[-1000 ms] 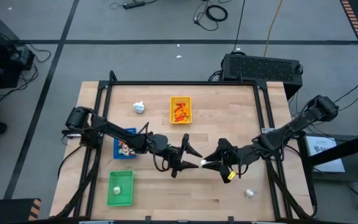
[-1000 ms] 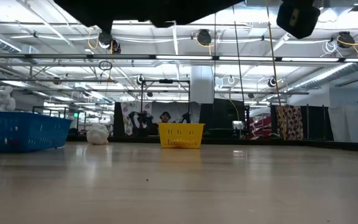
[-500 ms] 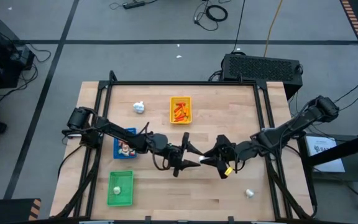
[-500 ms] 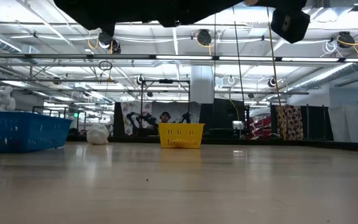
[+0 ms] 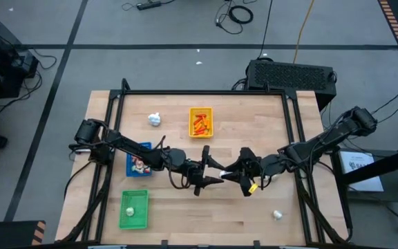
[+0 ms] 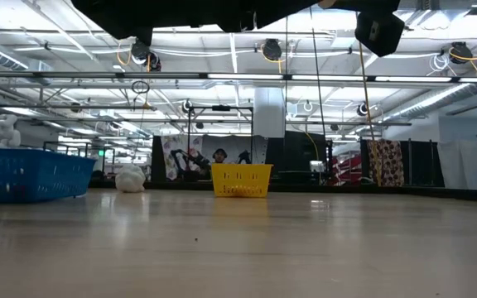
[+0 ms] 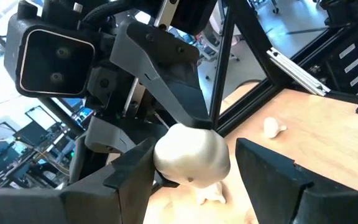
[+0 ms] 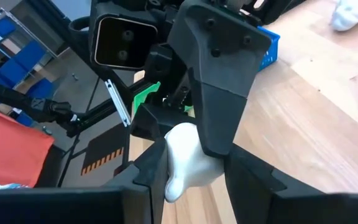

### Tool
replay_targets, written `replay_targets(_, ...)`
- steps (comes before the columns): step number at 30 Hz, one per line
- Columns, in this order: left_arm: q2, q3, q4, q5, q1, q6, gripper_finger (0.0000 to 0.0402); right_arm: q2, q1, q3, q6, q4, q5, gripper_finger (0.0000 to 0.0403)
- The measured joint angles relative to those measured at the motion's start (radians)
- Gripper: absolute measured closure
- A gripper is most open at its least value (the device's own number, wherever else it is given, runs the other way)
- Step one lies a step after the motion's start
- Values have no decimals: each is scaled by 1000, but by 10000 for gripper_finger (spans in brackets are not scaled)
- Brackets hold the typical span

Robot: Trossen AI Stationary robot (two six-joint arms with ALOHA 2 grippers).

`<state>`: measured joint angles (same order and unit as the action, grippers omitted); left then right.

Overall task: Sort produce into baskets
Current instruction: Put the garlic into the green bin

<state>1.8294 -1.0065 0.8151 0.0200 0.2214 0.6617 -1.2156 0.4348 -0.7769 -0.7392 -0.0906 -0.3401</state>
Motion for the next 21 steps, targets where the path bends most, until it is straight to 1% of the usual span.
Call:
replay_targets(6,0,0,0,-2,0,0,178,0,0,0,0,0,0,277)
replay_targets(10,0,0,0,-4,0,0,207,0,0,0,1,0,3,274)
replay_targets(15,0,-1,0,-29,-1,-1,247,0,0,0,3,0,1,258)
replay_targets(21,0,0,-3,-38,-1,0,256,0,-2,0,21,-5,-1,228)
